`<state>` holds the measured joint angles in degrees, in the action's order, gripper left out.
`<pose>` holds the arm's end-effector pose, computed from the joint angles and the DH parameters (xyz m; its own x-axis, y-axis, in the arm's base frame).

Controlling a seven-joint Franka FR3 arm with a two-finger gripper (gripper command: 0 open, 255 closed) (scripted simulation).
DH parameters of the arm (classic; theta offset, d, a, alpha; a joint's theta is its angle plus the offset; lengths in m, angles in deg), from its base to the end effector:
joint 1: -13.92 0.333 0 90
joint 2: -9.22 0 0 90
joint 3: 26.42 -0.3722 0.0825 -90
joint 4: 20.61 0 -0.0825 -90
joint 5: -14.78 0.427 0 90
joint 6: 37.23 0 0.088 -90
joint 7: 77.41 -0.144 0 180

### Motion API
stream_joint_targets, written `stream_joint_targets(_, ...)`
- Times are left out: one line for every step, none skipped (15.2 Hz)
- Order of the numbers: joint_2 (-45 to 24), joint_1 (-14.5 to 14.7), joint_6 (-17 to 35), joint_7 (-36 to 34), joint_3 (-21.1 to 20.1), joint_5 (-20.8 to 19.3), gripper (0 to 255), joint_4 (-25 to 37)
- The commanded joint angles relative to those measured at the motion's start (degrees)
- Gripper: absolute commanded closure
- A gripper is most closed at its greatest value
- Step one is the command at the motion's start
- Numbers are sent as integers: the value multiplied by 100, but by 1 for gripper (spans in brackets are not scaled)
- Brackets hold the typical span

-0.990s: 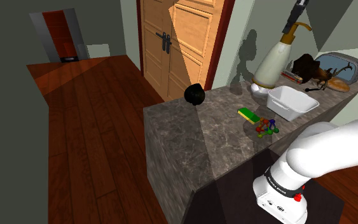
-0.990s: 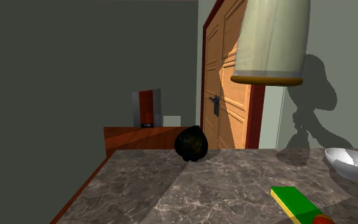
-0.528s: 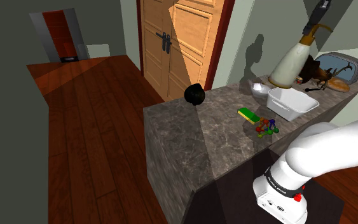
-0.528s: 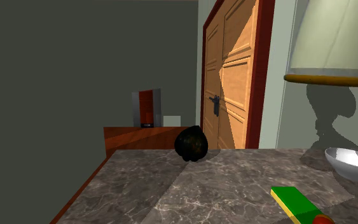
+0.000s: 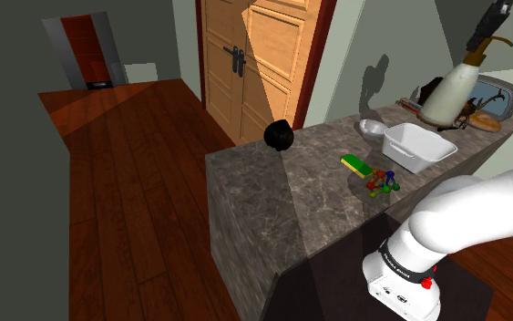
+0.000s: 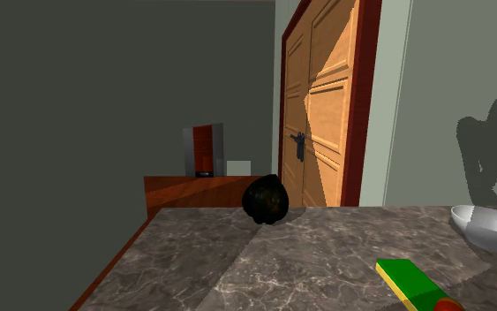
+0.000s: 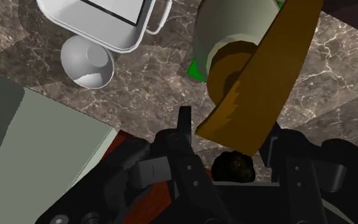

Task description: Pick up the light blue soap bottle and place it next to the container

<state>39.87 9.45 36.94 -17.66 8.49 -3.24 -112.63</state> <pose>0.1917 -0.3732 0.7930 0.9527 0.2963 0.0671 0.2889 -0.9520 0.1013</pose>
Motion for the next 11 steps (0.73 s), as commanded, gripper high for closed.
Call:
stream_joint_targets(-133,31,33,336,334,-31,255,185)
stream_joint_targets(-213,55,37,508,513,-34,255,303)
stream_joint_targets(-302,87,40,683,704,-29,255,429)
stream_joint_targets(-401,125,45,863,908,-13,255,564)
stream_joint_targets(-511,172,50,1050,1128,14,255,708)
stream_joint_targets(-612,219,54,1209,1325,47,255,833)
stream_joint_targets(-538,190,130,1171,1281,9,255,691)
stream_joint_targets(-467,159,205,1135,1242,-26,255,552)
stream_joint_targets(-401,130,280,1102,1206,-59,255,416)
stream_joint_targets(-337,101,354,1071,1175,-90,255,283)
stream_joint_targets(-276,73,427,1042,1147,-119,255,153)
